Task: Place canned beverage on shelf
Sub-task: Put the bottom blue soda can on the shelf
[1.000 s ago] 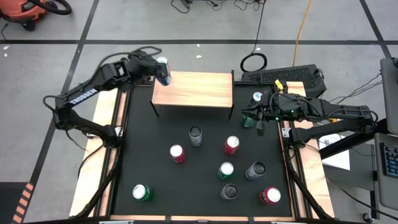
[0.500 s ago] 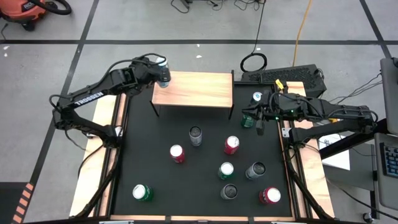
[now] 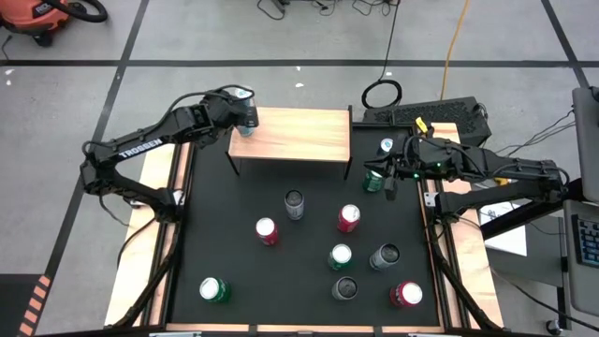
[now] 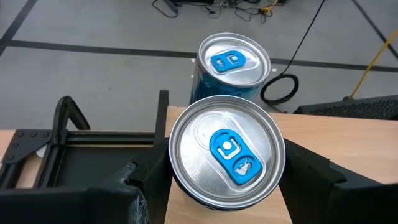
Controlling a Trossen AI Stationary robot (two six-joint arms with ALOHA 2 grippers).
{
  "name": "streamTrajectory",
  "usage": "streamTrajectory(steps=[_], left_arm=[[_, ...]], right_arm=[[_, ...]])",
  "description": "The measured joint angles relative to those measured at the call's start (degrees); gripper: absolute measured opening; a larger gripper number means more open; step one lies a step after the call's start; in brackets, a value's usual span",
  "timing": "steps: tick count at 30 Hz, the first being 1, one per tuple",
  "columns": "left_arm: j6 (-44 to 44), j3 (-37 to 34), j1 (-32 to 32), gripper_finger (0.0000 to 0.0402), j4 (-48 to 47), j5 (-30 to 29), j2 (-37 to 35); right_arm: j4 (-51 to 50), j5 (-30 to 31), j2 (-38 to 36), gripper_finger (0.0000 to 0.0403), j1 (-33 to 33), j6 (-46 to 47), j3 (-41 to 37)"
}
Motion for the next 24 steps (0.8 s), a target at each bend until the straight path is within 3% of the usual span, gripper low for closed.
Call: streamTrajectory(steps=[24], left_arm=[[0.4, -1.0, 0.1, 0.0233, 2.7, -1.6, 3.3]], right_arm=[[0.0, -0.1, 0.0, 0.0013, 0.0, 2.9, 0.0]])
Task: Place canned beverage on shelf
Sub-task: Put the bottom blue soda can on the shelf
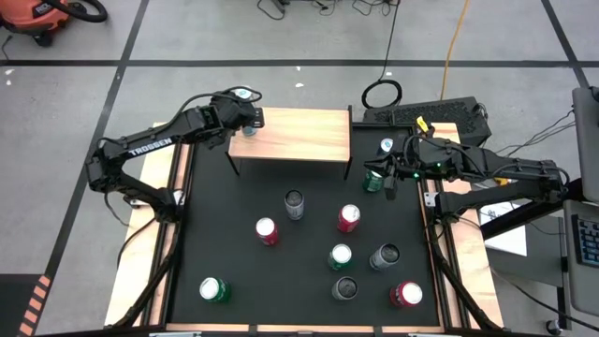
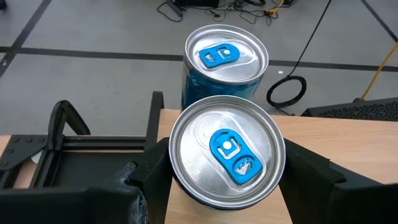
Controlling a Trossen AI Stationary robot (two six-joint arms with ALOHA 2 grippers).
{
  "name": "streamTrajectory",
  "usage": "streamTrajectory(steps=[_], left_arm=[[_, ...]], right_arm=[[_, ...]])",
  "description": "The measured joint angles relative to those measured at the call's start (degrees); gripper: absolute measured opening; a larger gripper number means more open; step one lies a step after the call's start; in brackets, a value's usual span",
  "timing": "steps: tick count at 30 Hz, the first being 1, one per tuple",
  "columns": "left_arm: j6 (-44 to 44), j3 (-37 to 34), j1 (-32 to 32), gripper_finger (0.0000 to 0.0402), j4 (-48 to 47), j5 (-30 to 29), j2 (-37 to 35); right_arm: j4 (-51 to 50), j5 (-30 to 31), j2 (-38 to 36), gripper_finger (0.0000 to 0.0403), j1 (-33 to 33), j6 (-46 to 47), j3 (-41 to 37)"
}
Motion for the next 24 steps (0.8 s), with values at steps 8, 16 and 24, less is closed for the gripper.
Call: streamTrajectory(steps=[8, 16, 24], left_arm=[[2.7, 0.0, 0.0, 0.0233, 0.0, -0.3, 0.0], [2.7, 0.0, 0.1, 0.0247, 0.1, -0.3, 0.0], [2.7, 0.0, 0.1, 0.0281, 0.1, -0.5, 0.0]], right_arm=[[0.0, 0.0, 0.0, 0.0013, 0.0, 0.0, 0.0], [0.0, 0.1, 0.0, 0.0013, 0.0, -0.2, 0.0], [0.0, 0.1, 0.0, 0.0013, 0.0, -0.2, 0.0]])
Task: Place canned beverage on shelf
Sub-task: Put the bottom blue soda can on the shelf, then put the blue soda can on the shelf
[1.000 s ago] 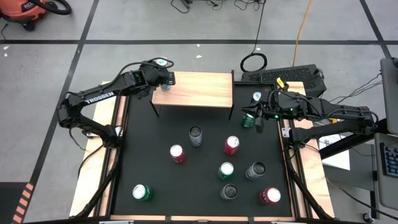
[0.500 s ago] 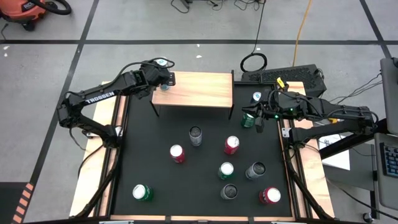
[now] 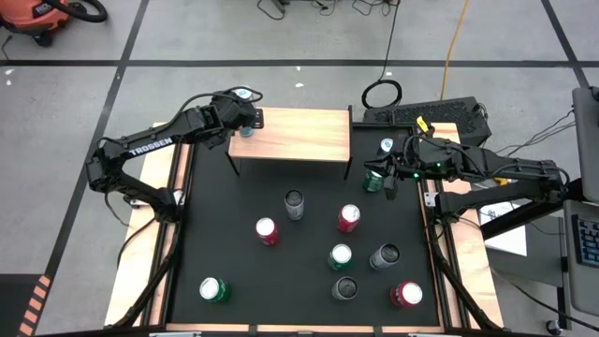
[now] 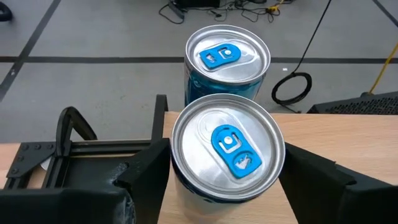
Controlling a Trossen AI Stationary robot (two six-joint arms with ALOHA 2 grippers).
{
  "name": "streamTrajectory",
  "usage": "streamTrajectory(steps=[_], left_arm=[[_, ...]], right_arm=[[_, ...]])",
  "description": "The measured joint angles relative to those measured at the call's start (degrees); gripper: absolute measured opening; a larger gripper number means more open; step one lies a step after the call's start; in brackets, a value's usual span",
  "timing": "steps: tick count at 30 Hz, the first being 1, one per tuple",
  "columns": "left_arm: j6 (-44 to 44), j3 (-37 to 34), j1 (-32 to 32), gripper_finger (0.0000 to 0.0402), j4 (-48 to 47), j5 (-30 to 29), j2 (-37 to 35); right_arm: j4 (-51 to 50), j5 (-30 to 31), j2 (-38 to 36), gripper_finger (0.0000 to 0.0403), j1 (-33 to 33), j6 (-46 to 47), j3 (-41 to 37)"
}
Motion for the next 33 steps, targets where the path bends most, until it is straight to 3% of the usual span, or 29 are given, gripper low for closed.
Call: streamTrajectory(steps=[21, 33], left_arm=[[0.4, 3.6, -0.2, 0.0289, -2.3, 0.2, -2.9], [6.6, 7.8, -0.2, 0.0289, -3.4, 1.5, -11.3]], right_arm=[[0.0, 0.1, 0.0, 0.0013, 0.0, 0.2, 0.0], [0.0, -0.1, 0.0, 0.0013, 0.0, 0.6, 0.0]])
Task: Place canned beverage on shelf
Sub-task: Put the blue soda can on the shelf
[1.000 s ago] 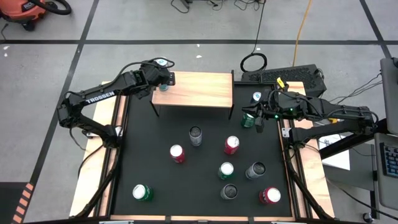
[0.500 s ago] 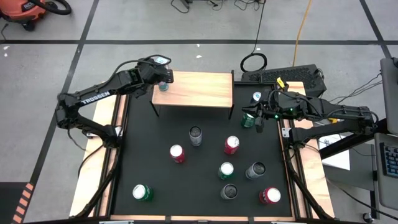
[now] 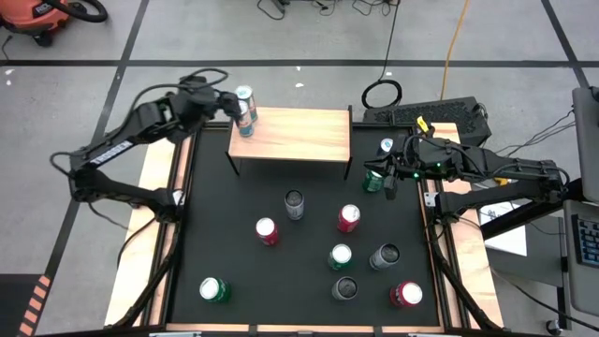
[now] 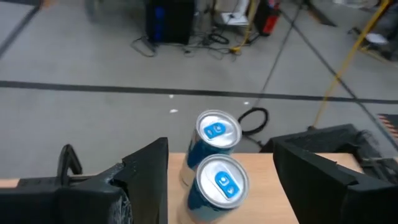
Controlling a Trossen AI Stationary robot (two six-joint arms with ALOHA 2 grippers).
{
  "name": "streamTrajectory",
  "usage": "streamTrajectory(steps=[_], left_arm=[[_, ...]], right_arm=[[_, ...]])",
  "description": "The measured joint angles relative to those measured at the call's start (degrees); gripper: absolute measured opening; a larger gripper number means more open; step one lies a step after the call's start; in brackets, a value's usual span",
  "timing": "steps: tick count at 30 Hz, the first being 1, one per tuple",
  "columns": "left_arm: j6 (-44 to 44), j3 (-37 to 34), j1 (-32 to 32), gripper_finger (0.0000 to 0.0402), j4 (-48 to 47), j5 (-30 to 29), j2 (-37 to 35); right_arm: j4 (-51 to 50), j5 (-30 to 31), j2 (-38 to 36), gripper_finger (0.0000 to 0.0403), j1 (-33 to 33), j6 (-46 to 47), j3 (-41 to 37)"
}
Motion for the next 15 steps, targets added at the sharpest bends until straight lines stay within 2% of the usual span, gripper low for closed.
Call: streamTrajectory(steps=[7, 15], left_arm=[[4.2, 0.0, -0.4, 0.0288, -0.3, 8.7, -3.8], [3.9, 0.0, -4.1, 0.0287, -7.3, 12.7, -5.5]], right_arm=[[0.0, 0.0, 0.0, 0.0013, 0.0, 1.9, 0.0], [0.0, -0.1, 0.0, 0.0013, 0.0, 7.1, 0.0]])
